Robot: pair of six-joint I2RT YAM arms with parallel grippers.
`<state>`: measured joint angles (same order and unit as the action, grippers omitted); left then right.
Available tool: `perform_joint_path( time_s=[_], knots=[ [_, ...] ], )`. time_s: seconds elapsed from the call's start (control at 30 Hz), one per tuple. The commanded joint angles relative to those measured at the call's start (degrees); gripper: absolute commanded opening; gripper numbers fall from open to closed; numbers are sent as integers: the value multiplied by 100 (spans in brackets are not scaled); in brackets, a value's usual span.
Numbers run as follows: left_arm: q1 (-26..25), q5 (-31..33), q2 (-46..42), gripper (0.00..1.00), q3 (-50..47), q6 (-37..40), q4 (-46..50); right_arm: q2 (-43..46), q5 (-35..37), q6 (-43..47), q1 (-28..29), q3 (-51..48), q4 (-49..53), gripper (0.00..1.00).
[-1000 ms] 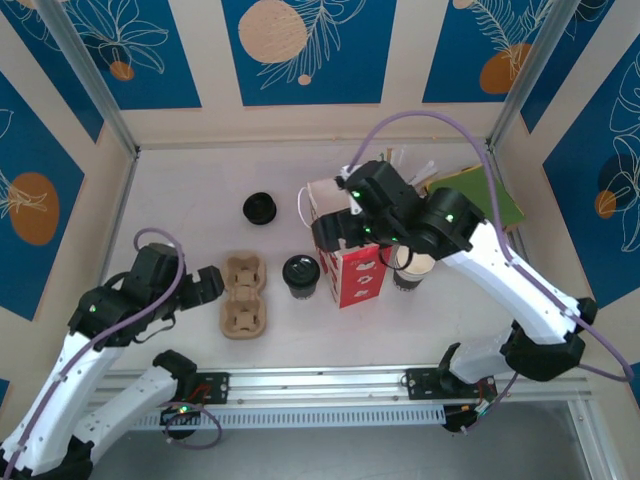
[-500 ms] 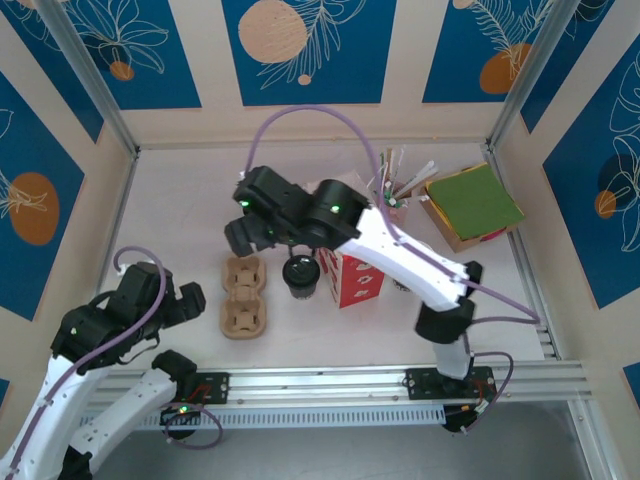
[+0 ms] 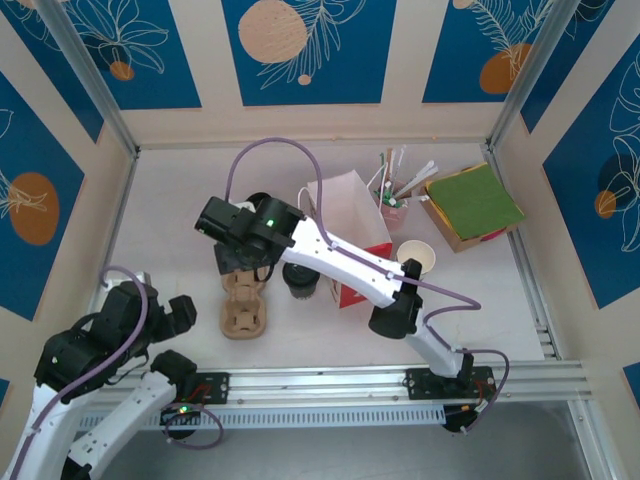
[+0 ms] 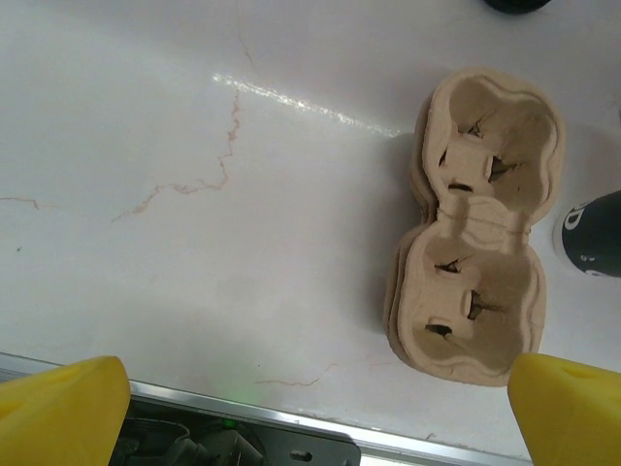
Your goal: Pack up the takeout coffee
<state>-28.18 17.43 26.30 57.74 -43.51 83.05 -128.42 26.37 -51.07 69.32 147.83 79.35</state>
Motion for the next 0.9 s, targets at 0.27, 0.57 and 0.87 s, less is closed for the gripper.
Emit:
perform_joint_path(
  time_s=[0.27, 0.57, 0.87],
  knots=[
    [50, -341, -231, 100, -289, 89, 122, -826, -641, -1254, 124, -233, 39, 53],
    [50, -347, -342, 100, -361, -9, 212, -942, -1252, -1379, 15, -961, -624, 52],
    [50, -343, -294, 100, -403, -26, 162, -1193, -1646, -1353, -31, -1146, -703, 53]
  ],
)
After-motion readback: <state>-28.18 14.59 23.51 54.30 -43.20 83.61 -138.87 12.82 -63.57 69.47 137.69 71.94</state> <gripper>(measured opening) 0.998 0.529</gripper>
